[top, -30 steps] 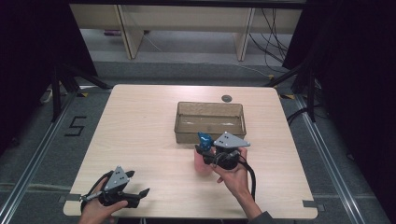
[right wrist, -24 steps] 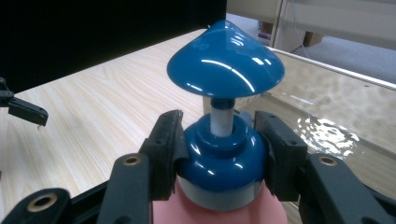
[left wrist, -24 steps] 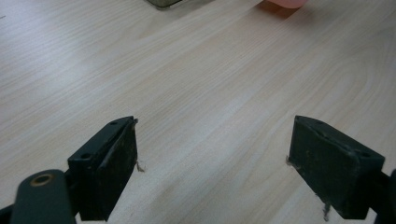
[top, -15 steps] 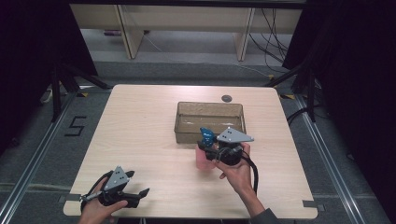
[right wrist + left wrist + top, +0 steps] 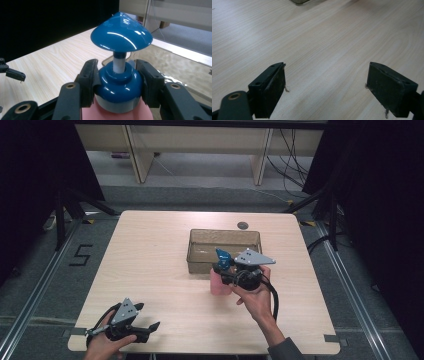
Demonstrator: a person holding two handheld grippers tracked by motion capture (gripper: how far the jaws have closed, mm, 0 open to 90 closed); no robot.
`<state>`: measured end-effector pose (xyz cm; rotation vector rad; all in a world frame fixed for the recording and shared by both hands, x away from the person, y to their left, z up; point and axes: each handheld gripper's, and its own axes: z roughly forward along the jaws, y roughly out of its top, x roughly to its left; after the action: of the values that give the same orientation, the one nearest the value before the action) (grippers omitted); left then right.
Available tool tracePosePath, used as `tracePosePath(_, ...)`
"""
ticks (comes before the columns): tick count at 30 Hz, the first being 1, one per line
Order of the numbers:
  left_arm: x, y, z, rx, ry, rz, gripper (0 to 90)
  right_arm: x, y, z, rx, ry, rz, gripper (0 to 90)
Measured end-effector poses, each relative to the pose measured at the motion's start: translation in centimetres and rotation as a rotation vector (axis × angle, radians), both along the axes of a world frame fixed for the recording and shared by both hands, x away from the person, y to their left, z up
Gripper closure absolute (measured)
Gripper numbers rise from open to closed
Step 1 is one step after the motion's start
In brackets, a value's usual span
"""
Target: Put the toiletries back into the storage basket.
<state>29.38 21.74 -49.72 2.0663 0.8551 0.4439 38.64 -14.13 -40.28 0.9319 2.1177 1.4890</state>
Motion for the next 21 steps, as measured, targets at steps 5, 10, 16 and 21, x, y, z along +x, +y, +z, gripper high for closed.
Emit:
tracePosePath(5, 0.1, 0.1, 0.0, 0.015, -0.003, 0.002, 14.9, 0.2, -0.1, 0.4, -0.004, -0.014, 0.012, 53.4)
tracePosePath(10, 0.0, 0.0, 0.0, -0.001, 0.000, -0.001, 14.9, 0.6, -0.1, 0.8, 0.000, -0.029, 0.013, 53.5)
tracePosePath(16, 0.1, -0.1, -0.2, -0.012, 0.006, 0.007, 14.9, 0.8, -0.1, 1.4, 0.006, -0.031, 0.008, 53.4)
tracePosePath(21, 0.0, -0.1, -0.1, -0.021, 0.000, 0.011, 14.9, 1.1, -0.4, 1.8, 0.005, -0.033, -0.005, 53.5)
